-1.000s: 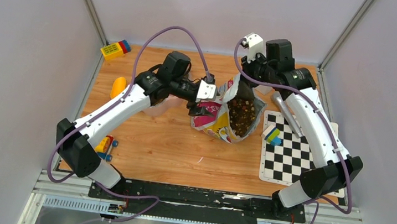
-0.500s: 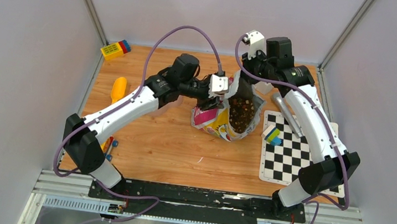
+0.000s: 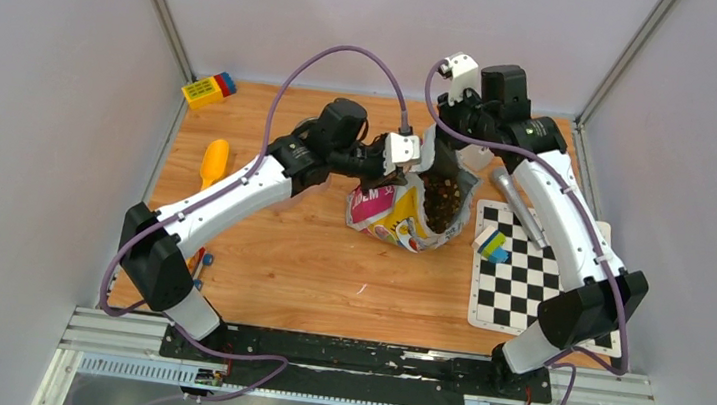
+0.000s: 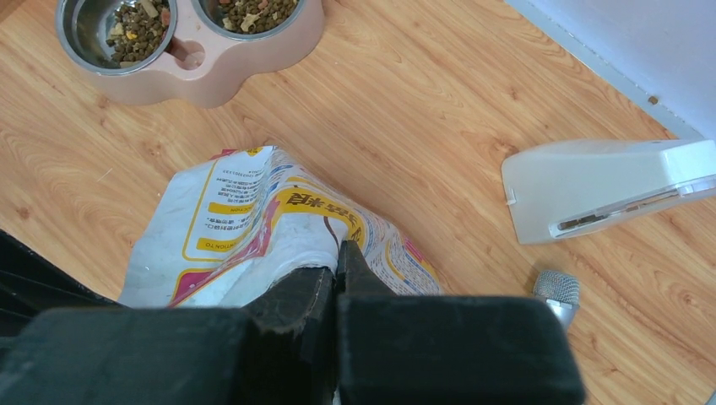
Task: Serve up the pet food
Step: Close the pet food bag at the center of the board.
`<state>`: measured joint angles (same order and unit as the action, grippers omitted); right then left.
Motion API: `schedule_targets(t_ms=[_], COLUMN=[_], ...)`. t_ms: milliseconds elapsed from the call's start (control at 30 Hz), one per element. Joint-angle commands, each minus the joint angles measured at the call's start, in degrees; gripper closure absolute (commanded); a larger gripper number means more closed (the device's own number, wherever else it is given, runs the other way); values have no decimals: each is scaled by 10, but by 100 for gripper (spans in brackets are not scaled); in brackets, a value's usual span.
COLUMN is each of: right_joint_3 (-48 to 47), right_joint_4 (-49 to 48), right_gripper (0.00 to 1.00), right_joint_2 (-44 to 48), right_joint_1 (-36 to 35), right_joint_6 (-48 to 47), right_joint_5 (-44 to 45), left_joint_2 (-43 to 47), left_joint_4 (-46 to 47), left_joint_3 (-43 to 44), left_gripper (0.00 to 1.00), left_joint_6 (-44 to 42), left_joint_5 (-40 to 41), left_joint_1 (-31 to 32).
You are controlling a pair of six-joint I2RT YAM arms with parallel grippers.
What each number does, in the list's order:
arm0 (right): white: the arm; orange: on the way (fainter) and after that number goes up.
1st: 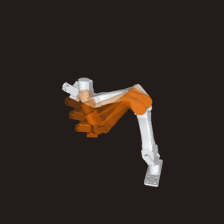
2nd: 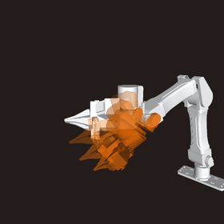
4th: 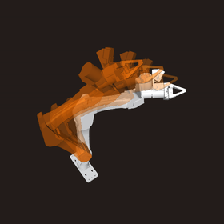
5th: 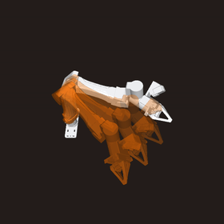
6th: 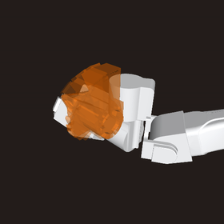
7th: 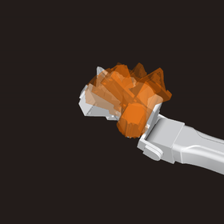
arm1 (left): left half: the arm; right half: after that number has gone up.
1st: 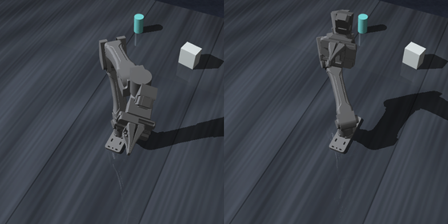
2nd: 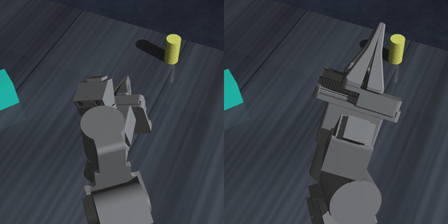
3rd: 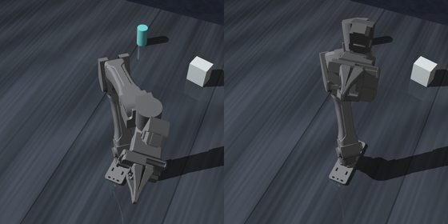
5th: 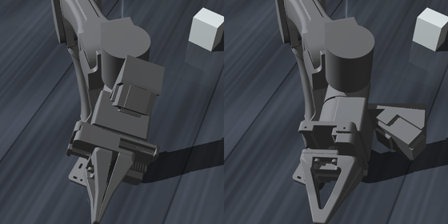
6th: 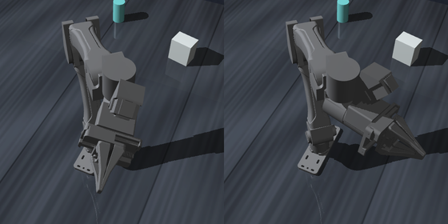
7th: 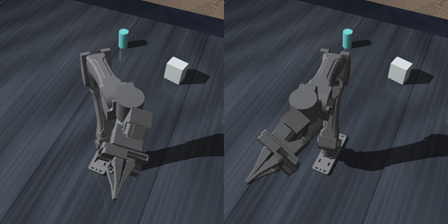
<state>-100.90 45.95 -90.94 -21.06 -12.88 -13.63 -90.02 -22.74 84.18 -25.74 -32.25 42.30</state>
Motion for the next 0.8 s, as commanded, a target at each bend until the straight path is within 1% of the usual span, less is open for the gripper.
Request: schedule_targets(t_ms=[0, 67, 133, 167, 200, 333, 400, 467, 533, 633, 767], right_joint_3=[-69, -76, -92, -101, -111, -155, -171, -180, -188, -187, -131], right_joint_4=[-144, -141, -132, -126, -117, -65, -44, -27, -9, 25, 48], right_gripper=[100, 100, 100, 97, 92, 62, 48, 40, 36, 32, 29], right_joint_2=[18, 13, 5, 0, -3, -21, -22, -19, -13, 3, 55], right_joint_1=[13, 17, 21, 25, 28, 45, 56, 73, 90, 116, 166], right_joint_6=[6, 5, 7, 10, 14, 17, 18, 19, 12, -21, -75], right_joint_5=[-3, -7, -14, -21, -31, -93, -129, -170, -207, -248, -294], left_joint_2=[19, 33, 44, 47, 52, 60, 59, 58, 55, 49, 45], left_joint_4=[10, 13, 30, 37, 52, 95, 108, 115, 120, 125, 131], left_joint_3=[24, 13, -1, -6, -15, -41, -48, -51, -51, -51, -53], left_gripper=[100, 100, 100, 100, 100, 100, 100, 100, 100, 100, 100], left_joint_6=[10, 4, 22, 31, 46, 85, 97, 101, 105, 108, 109], left_joint_5=[35, 68, 88, 93, 95, 86, 81, 79, 81, 87, 90], left_joint_1=[6, 1, -16, -34, -45, -101, -112, -117, -119, -122, -128])
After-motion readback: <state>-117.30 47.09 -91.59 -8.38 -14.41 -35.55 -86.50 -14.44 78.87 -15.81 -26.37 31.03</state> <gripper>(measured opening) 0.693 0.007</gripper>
